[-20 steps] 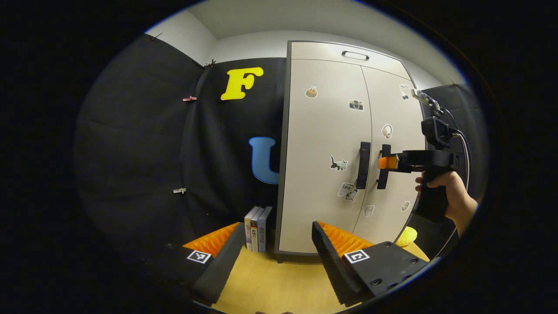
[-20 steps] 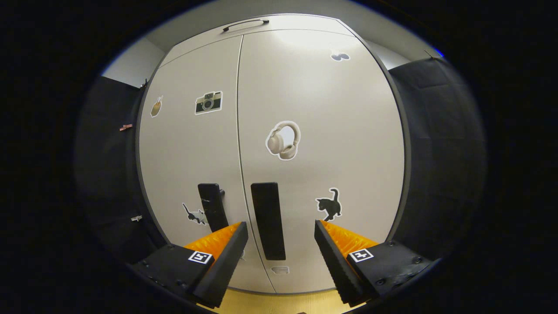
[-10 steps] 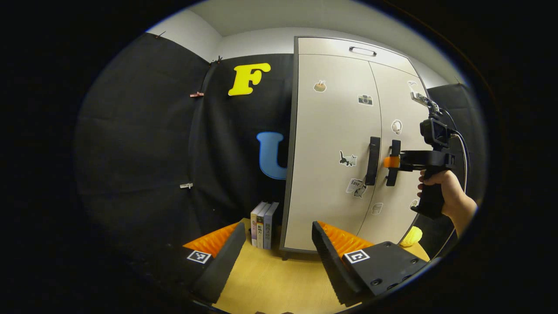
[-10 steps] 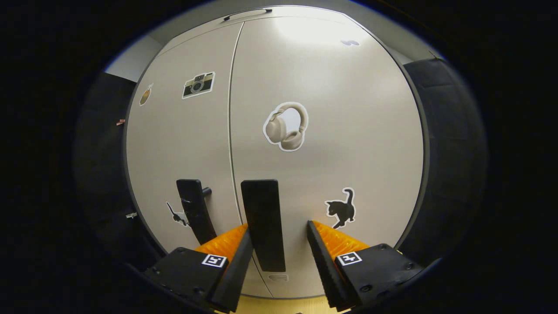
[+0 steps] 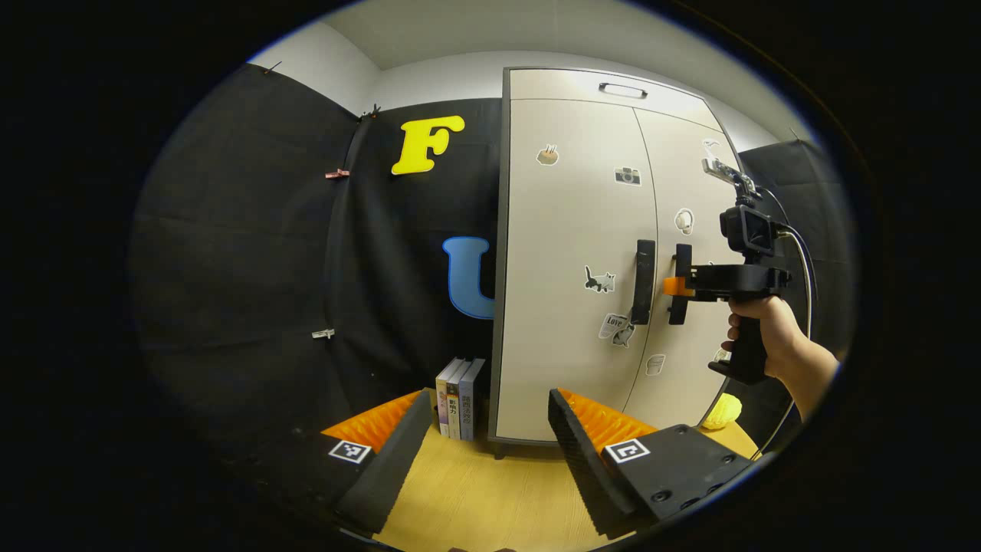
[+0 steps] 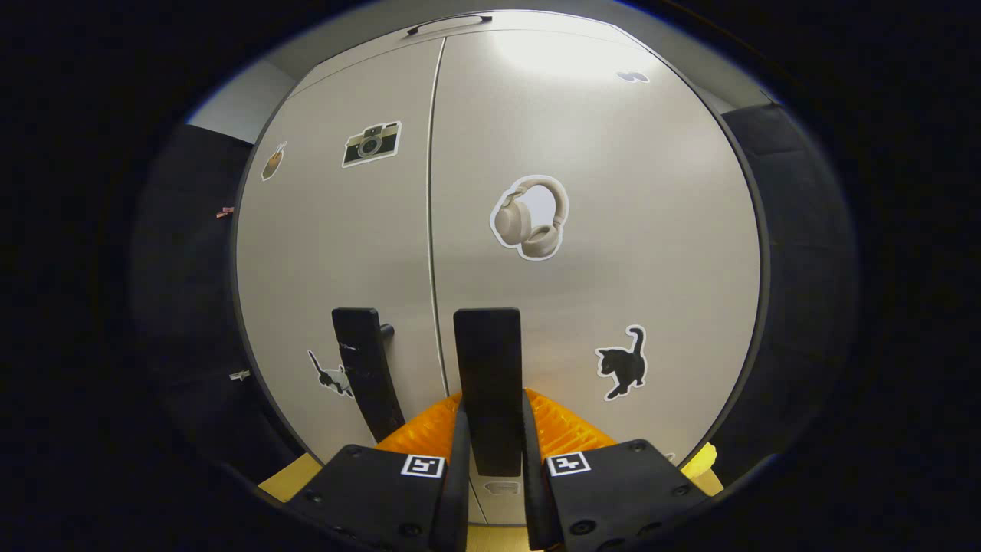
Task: Open the right door of the double-door shoe cabinet with the right hand, and open the left door with the left hand.
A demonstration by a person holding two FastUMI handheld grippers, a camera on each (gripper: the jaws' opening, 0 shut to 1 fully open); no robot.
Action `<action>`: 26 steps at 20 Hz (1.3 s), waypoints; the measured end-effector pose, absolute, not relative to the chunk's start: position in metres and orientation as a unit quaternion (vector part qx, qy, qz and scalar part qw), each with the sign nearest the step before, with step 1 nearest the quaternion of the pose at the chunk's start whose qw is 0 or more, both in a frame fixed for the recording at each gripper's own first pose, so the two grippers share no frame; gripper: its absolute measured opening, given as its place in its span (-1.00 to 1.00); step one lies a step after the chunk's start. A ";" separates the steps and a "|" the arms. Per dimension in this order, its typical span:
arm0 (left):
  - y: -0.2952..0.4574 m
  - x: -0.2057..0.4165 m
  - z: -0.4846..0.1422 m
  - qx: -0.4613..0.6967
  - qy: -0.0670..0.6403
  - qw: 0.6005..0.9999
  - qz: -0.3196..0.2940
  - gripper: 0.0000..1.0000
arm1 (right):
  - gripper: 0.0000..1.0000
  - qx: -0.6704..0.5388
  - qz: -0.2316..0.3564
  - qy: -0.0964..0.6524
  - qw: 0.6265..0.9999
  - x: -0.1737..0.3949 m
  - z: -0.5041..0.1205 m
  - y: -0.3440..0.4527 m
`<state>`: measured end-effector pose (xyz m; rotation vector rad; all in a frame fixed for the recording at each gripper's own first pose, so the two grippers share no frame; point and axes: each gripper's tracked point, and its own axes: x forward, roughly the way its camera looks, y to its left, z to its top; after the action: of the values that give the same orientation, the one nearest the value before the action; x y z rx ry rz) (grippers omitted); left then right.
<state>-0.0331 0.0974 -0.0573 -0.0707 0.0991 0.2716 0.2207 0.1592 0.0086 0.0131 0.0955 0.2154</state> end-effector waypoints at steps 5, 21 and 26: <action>0.102 -0.048 -0.063 -0.043 0.052 0.988 0.138 0.89 | -0.72 0.007 0.128 0.067 0.989 0.218 0.008 0.161; 0.044 -0.042 -0.033 -0.022 0.051 0.996 0.075 0.90 | -0.73 0.031 0.171 0.080 0.981 0.172 0.022 0.126; 0.016 -0.032 -0.022 -0.022 0.047 0.998 0.047 0.89 | -0.73 0.023 0.177 0.074 0.981 0.159 0.024 0.109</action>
<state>-0.0317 0.0159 -0.0220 -0.0443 0.0943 0.0944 0.1586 0.1090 0.0243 0.0462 0.1484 0.3555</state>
